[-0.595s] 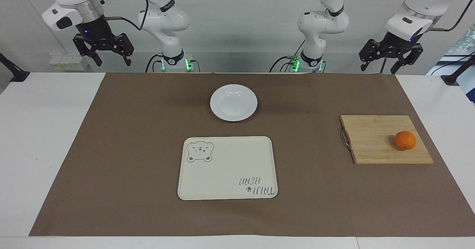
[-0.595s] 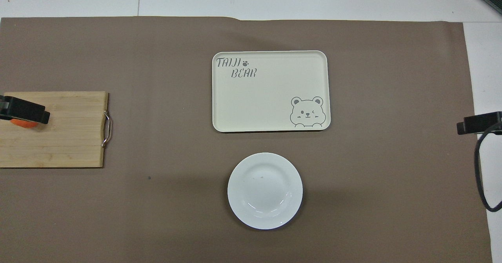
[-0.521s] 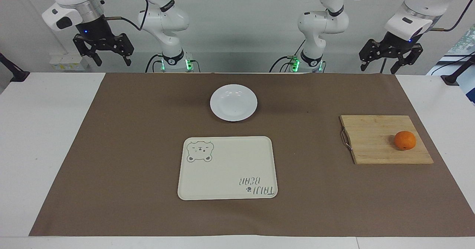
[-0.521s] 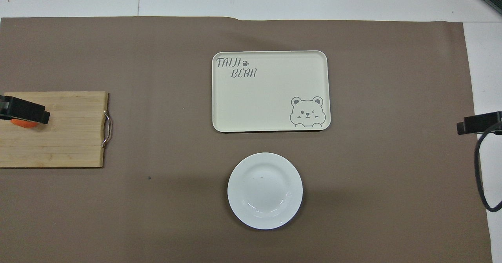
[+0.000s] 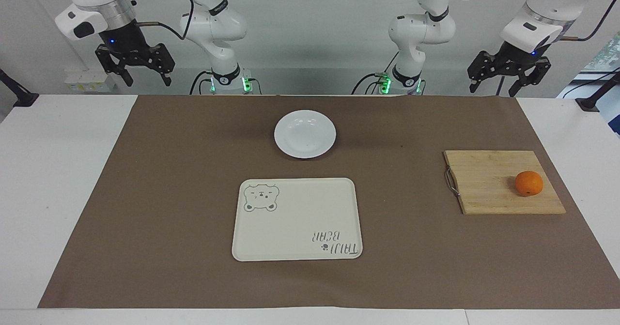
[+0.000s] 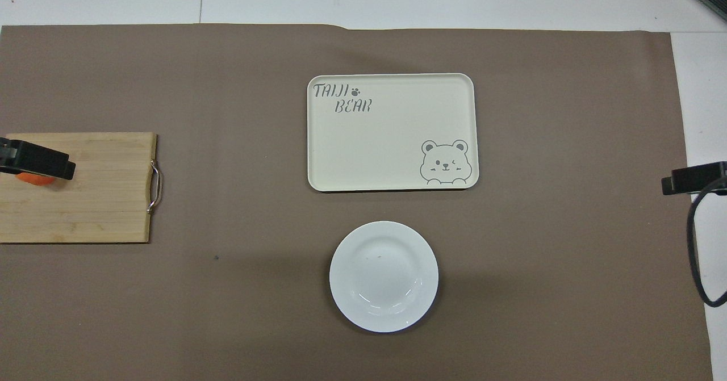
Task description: Place orange and plate with both arms
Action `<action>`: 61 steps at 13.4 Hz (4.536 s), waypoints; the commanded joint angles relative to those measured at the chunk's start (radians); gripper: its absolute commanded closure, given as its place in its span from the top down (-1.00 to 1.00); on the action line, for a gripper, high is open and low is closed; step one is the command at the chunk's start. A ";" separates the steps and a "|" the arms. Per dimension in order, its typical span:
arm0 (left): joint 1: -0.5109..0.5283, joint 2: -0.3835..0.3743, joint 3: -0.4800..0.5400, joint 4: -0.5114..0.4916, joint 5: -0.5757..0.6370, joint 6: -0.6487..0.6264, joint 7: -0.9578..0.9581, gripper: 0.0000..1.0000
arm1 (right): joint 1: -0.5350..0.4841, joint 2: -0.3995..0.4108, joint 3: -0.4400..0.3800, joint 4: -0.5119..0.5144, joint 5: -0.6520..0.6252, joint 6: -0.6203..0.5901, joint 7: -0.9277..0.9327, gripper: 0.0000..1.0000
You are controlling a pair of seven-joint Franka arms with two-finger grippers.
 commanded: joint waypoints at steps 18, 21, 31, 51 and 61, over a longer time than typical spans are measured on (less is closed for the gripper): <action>-0.002 -0.016 0.000 -0.013 0.007 -0.010 -0.003 1.00 | -0.007 -0.010 0.006 0.000 -0.009 -0.011 -0.021 1.00; -0.002 -0.017 -0.002 -0.015 0.007 -0.010 0.005 1.00 | -0.007 -0.010 0.008 0.000 -0.009 -0.011 -0.021 1.00; 0.017 -0.018 0.003 -0.019 0.005 0.004 0.090 1.00 | -0.007 -0.010 0.008 0.000 -0.009 -0.011 -0.021 1.00; 0.283 0.234 0.003 -0.159 -0.019 0.502 0.721 1.00 | -0.007 -0.010 0.008 0.000 -0.009 -0.011 -0.021 1.00; 0.387 0.366 0.008 -0.269 -0.010 0.677 0.922 1.00 | -0.007 -0.010 0.008 0.000 -0.009 -0.011 -0.021 1.00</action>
